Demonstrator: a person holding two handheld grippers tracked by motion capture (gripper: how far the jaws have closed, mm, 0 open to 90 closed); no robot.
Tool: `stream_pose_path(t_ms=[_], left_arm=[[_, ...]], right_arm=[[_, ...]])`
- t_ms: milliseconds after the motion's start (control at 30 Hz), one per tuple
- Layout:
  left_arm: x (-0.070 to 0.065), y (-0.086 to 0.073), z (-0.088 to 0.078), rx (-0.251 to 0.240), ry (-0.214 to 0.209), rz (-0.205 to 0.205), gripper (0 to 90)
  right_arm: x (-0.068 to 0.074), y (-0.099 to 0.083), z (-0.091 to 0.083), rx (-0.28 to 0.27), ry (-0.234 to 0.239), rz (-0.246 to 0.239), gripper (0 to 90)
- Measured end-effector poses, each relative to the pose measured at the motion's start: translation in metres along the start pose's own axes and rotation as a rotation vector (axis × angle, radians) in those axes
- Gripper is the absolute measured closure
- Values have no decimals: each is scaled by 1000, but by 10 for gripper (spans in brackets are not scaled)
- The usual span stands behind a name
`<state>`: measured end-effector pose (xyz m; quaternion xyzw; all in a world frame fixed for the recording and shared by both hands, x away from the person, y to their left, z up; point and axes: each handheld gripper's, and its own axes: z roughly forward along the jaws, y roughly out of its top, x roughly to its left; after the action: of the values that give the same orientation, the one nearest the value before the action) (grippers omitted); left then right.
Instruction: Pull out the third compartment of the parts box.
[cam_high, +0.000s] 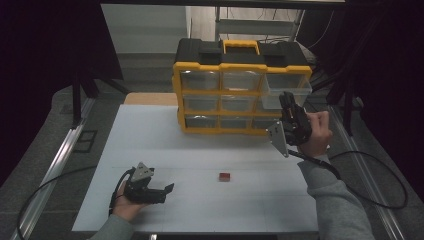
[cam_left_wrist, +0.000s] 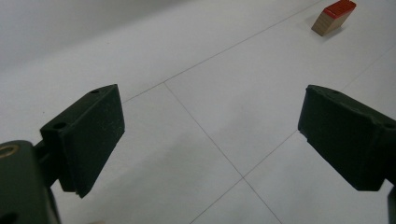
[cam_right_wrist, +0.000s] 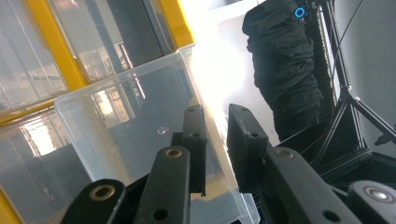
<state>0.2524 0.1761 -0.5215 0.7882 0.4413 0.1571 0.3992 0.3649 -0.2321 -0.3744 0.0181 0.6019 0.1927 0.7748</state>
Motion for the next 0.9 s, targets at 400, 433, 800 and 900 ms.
stream_pose_path(t_ms=[400, 433, 800, 900], left_arm=[[1, 0, -3, -28, 13, -8, 79], [1, 1, -3, -27, 13, -7, 78], [2, 1, -1, -23, 22, -1, 78], [2, 1, 0, -24, 22, 0, 79]], right_arm=[[0, 0, -2, -2, 3, 1, 767], [0, 0, -2, -2, 3, 1, 767], [-1, 1, -6, -9, -3, 4, 767], [-1, 1, -7, -8, -1, 2, 767]])
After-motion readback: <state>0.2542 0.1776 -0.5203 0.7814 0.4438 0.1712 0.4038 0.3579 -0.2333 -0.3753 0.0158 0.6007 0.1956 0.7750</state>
